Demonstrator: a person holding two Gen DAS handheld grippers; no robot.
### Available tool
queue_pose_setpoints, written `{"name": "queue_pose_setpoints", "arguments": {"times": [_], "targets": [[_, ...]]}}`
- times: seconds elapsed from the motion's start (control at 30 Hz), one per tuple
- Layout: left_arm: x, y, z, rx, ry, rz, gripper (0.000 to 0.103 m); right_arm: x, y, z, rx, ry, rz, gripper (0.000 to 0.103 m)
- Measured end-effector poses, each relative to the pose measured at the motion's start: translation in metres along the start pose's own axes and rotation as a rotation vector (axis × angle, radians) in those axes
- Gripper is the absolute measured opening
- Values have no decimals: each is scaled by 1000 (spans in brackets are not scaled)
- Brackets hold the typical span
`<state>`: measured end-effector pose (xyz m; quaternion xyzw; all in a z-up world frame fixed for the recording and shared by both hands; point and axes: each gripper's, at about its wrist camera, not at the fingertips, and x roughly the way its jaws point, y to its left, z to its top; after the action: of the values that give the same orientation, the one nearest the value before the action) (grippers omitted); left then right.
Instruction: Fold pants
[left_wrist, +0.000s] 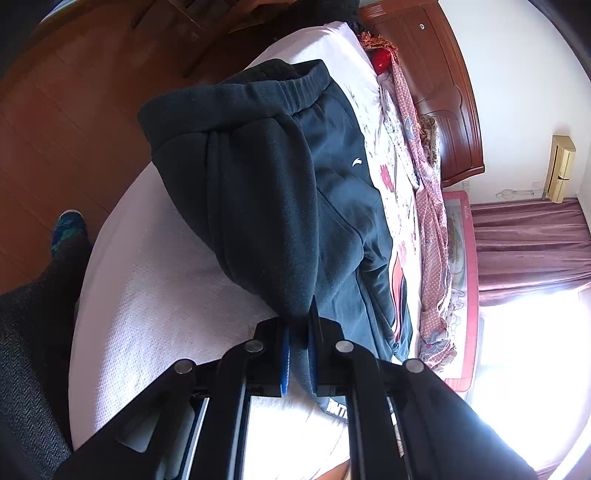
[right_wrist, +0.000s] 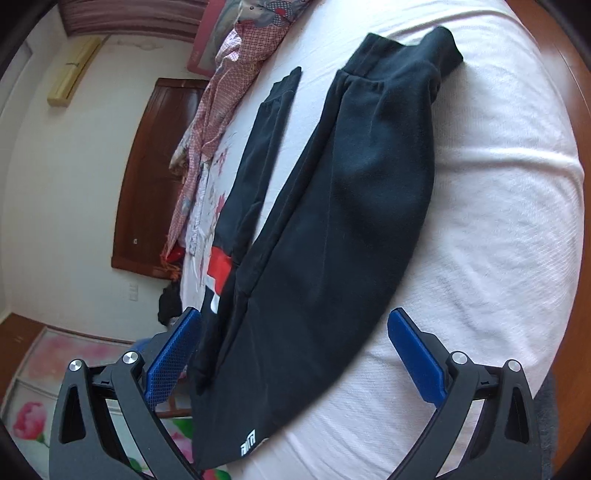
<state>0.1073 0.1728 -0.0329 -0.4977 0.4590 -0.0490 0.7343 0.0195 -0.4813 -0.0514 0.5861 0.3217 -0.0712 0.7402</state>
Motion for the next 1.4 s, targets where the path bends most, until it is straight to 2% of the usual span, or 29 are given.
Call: {"name": "queue_pose_setpoints", "arguments": {"times": [0.07, 0.27, 0.4, 0.43, 0.47, 0.5, 0.53, 0.63, 0.77, 0.83, 0.87, 0.9, 0.93, 1.03, 1.1, 1.13, 1.17, 1.2, 1.23, 1.27, 1.3, 1.33, 1.4], "targets": [[1, 0, 1, -5, 2, -1, 7, 5, -1, -9, 26, 16, 5, 100], [3, 2, 3, -10, 11, 1, 7, 14, 6, -16, 1, -24, 19, 99], [4, 4, 3, -14, 12, -2, 7, 16, 6, -15, -23, -52, -31, 91], [4, 4, 3, -14, 11, -2, 7, 15, 6, -13, -40, -58, -47, 83], [4, 5, 3, -18, 10, -3, 7, 16, 7, -12, -59, -54, -76, 52], [4, 5, 2, -19, 9, -5, 7, 23, 6, -11, -65, -18, -93, 32], [3, 5, 2, -17, 7, -6, 7, 25, 3, -10, -66, -1, -110, 7], [-2, 7, -1, -28, -11, -52, 7, 19, 2, -7, -124, 13, -122, 7], [-17, 7, -9, -24, -63, -91, 7, -2, 20, -1, -229, 30, -100, 7], [-28, 5, -16, -18, -76, -102, 7, -14, 27, 4, -271, 49, -91, 6], [-35, 3, -22, -9, -86, -98, 6, -21, 29, 6, -287, 49, -88, 3], [-41, 3, -27, -7, -92, -98, 5, -28, 31, 8, -295, 53, -76, 2], [-49, 2, -33, 0, -98, -100, 0, -35, 31, 10, -305, 57, -73, 2], [-80, -1, -47, 62, -155, -99, 0, -56, 29, 16, -354, 34, -129, 0], [-83, 3, -52, 85, -126, -29, 0, -65, 20, 19, -340, 38, -129, 0], [-75, 8, -53, 91, -98, -15, 0, -69, 19, 16, -345, 37, -112, 0], [-65, 14, -51, 77, -87, 38, 0, -67, 20, 11, -360, 51, -92, 0], [-56, 22, -49, 38, -85, 73, 7, -64, 21, 7, -353, 68, -72, 0], [-42, 32, -47, -7, -55, 28, 23, -59, 22, 2, -341, 91, -55, 0], [-31, 39, -45, -49, -35, 32, 26, -52, 25, -5, -350, 128, -22, 0], [-21, 44, -44, -101, -24, 29, 36, -49, 29, -11, -366, 145, -19, 0], [-12, 45, -42, -110, -11, -15, 46, -43, 32, -17, -374, 170, -29, 0], [-3, 42, -37, -111, -13, 25, 52, -33, 38, -26, -372, 203, 7, 0]]}}
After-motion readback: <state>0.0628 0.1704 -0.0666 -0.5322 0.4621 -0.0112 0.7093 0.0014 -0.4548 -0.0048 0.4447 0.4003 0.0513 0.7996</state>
